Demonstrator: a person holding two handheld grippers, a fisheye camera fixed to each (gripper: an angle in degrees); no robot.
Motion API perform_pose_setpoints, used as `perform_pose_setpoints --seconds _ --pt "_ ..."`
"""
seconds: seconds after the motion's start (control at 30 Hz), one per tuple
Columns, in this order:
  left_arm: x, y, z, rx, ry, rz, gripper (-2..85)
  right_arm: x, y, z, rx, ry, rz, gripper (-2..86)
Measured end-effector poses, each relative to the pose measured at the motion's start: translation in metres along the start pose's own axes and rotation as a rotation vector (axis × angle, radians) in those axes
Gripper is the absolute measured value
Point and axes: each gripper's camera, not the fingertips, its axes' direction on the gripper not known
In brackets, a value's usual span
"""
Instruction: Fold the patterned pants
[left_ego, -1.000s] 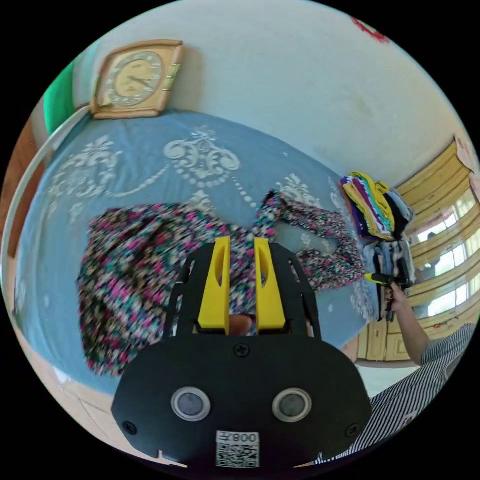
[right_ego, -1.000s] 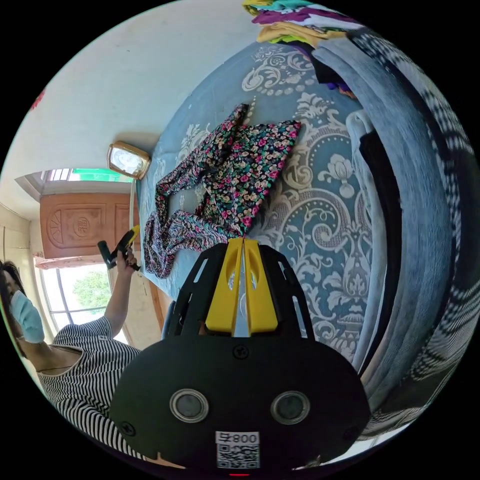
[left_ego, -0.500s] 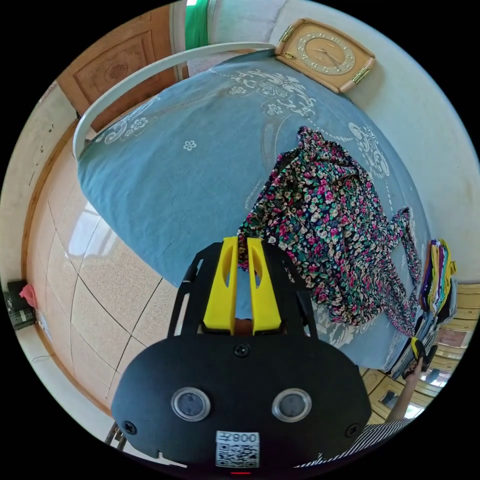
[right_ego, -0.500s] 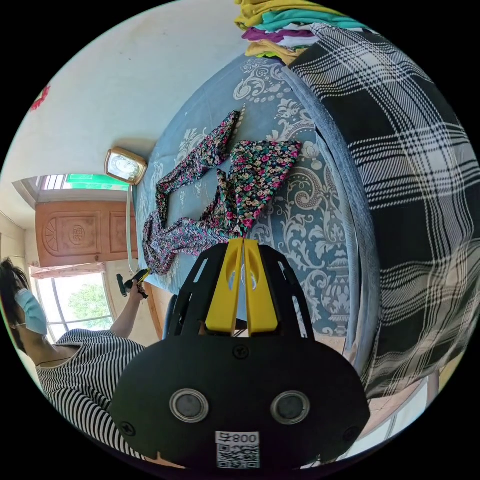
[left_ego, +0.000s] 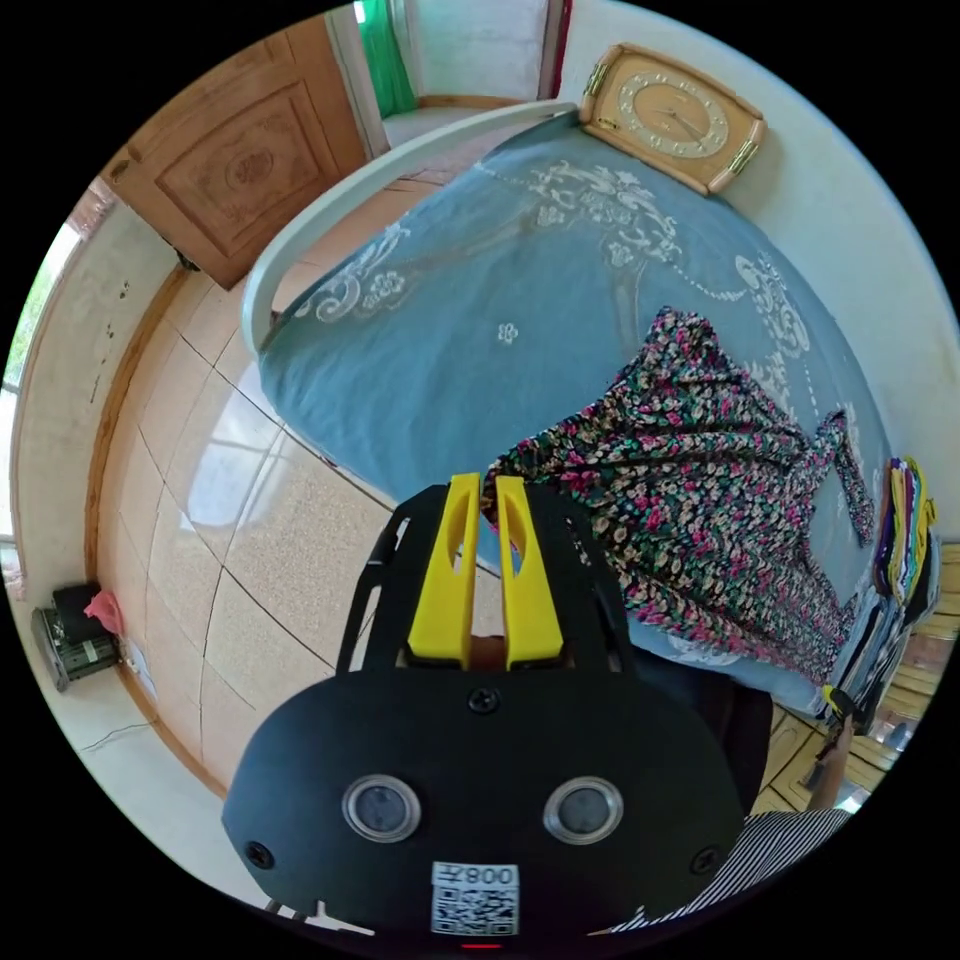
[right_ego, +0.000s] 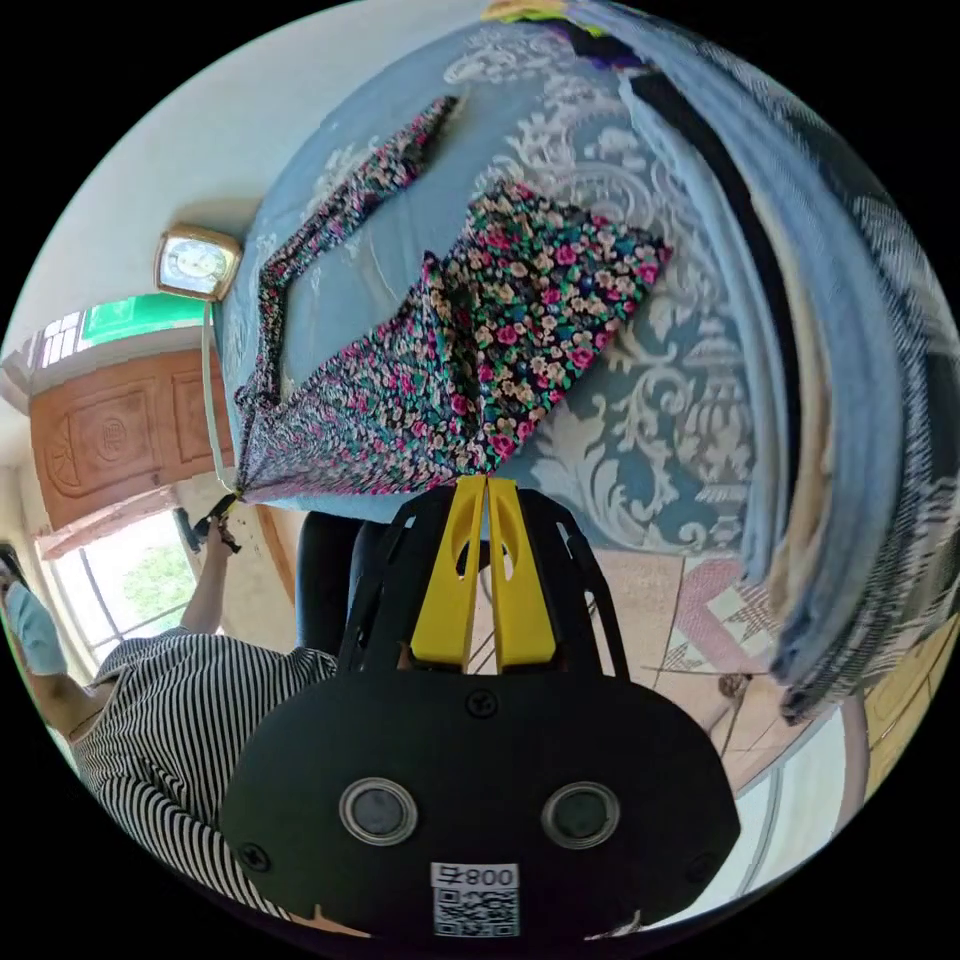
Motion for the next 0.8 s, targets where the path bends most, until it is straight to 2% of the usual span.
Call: perform_pose_setpoints --seconds 0.17,0.27,0.43,0.6,0.7,0.8 --pt "0.000 -0.001 -0.029 0.160 0.052 0.014 8.1 -0.006 0.019 -0.011 0.030 0.162 0.057 0.6" --pt "0.020 -0.019 -0.050 0.235 0.118 0.105 8.5 -0.022 0.011 -0.027 0.105 0.158 0.025 1.3" --pt "0.041 -0.035 -0.069 0.189 -0.032 0.239 7.3 -0.071 -0.032 -0.038 0.156 0.169 -0.114 2.4" --pt "-0.002 -0.017 -0.054 0.046 -0.098 0.111 5.3 -0.116 -0.072 -0.037 0.182 0.133 -0.240 2.8" --pt "-0.025 -0.012 -0.058 0.084 0.053 0.016 5.1 -0.137 -0.085 -0.033 0.197 0.159 -0.287 3.4" --pt "-0.003 -0.036 -0.066 0.132 0.146 0.114 6.4 -0.153 -0.102 -0.030 0.205 0.200 -0.300 5.1"
